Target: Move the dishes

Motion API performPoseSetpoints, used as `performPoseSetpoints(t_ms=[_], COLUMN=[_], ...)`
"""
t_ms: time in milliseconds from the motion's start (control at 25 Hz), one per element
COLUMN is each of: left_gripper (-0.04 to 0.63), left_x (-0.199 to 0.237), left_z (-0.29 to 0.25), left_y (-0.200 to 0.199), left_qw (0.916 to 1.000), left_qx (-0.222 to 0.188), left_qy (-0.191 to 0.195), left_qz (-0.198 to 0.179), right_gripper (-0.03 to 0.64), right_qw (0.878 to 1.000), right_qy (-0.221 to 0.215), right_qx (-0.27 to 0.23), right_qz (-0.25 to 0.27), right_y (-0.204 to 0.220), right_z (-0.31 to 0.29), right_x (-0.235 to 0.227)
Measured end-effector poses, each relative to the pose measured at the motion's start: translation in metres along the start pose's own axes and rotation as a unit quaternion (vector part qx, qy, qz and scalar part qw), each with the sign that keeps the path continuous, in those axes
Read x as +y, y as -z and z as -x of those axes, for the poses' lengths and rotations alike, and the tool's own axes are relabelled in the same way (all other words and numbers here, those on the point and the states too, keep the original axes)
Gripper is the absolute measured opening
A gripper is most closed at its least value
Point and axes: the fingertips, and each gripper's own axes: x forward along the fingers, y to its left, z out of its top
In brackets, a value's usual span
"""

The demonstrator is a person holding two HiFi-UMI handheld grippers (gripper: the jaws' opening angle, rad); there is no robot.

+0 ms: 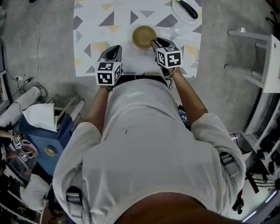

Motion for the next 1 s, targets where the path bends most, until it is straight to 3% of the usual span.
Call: performPoseSetpoints(t_ms=[480, 800, 1000], left_gripper=[0.020, 0.020, 0.020], left_x=[0.003, -0.003, -0.005], left_z=[0.000, -0.007, -0.010], left_y=[0.006, 0.007, 0.003], left_qw=[0.9998, 0.9999, 0.9998], left_qx=[0.004, 0.013, 0.014], left_qy=[-0.007, 0.003, 0.010], left_qz=[0.016, 0.011, 0.005], right_gripper=[0.101, 0.030, 0.019], right_qw=[0.999, 0.999, 0.999], right_qy=[0.001, 0.000, -0.002], right_qx=[0.025, 0.039, 0.034], right_qz=[-0.032, -0.036, -0.038], right_y=[0.003, 0.007, 0.004], right_z=[-0.013, -0.016, -0.011], right_x=[-0.003, -0.008, -0.003])
